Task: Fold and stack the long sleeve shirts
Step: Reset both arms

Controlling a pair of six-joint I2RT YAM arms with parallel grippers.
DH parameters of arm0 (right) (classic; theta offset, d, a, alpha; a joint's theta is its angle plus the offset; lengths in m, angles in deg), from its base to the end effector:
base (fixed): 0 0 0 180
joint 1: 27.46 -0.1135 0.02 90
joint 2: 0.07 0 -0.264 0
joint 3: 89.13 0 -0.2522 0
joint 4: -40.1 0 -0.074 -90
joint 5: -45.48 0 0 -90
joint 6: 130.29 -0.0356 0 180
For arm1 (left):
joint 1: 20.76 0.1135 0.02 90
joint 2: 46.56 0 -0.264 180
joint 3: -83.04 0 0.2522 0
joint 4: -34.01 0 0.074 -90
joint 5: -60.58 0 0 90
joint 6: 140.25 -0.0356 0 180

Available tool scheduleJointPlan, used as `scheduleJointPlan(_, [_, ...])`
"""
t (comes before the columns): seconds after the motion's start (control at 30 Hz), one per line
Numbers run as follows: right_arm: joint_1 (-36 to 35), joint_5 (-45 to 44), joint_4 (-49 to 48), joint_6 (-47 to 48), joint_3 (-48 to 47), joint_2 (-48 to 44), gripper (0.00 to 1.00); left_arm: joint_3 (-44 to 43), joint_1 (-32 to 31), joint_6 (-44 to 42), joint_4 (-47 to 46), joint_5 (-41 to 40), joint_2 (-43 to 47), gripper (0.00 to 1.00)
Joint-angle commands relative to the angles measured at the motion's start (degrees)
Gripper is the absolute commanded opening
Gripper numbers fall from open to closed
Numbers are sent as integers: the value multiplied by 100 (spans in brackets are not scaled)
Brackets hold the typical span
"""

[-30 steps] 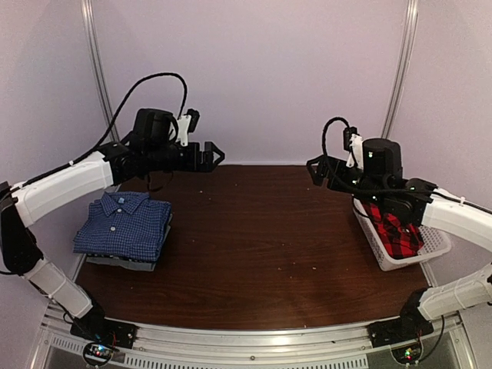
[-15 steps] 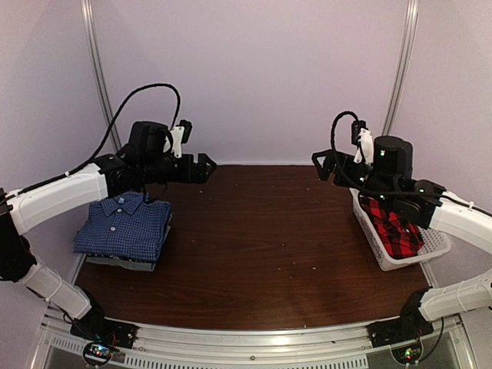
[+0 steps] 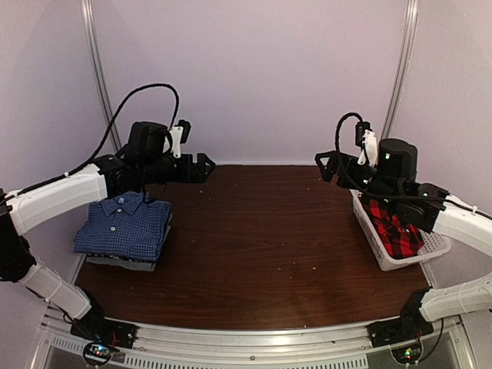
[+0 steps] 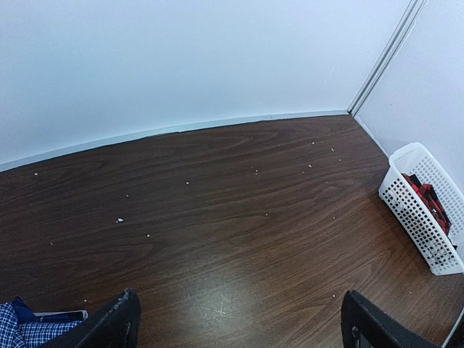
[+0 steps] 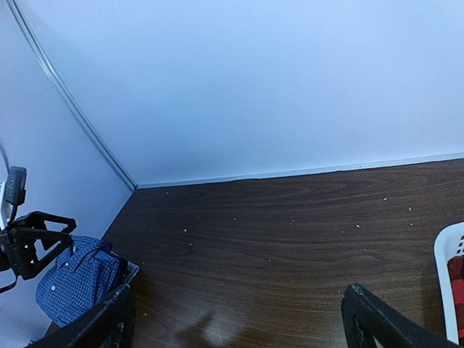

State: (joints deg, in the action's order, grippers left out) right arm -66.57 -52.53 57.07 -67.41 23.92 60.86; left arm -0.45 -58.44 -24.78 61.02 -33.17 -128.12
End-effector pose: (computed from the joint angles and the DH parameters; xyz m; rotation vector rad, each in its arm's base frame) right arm 0.1970 0.1537 0.3499 -0.0852 1.8138 0.7108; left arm 0.2646 -0.2014 0.3367 0.1769 2.0581 -0.6303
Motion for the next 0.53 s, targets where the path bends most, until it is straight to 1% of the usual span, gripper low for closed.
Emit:
scheduleJointPlan(0.0, [23,-139,-99,77,56,-103,100,47,-12,28,-324,-80,156,98])
scheduleJointPlan(0.5, [19,-118,-82,75,76,-87,100,30,-12,28,-315,-13,123,98])
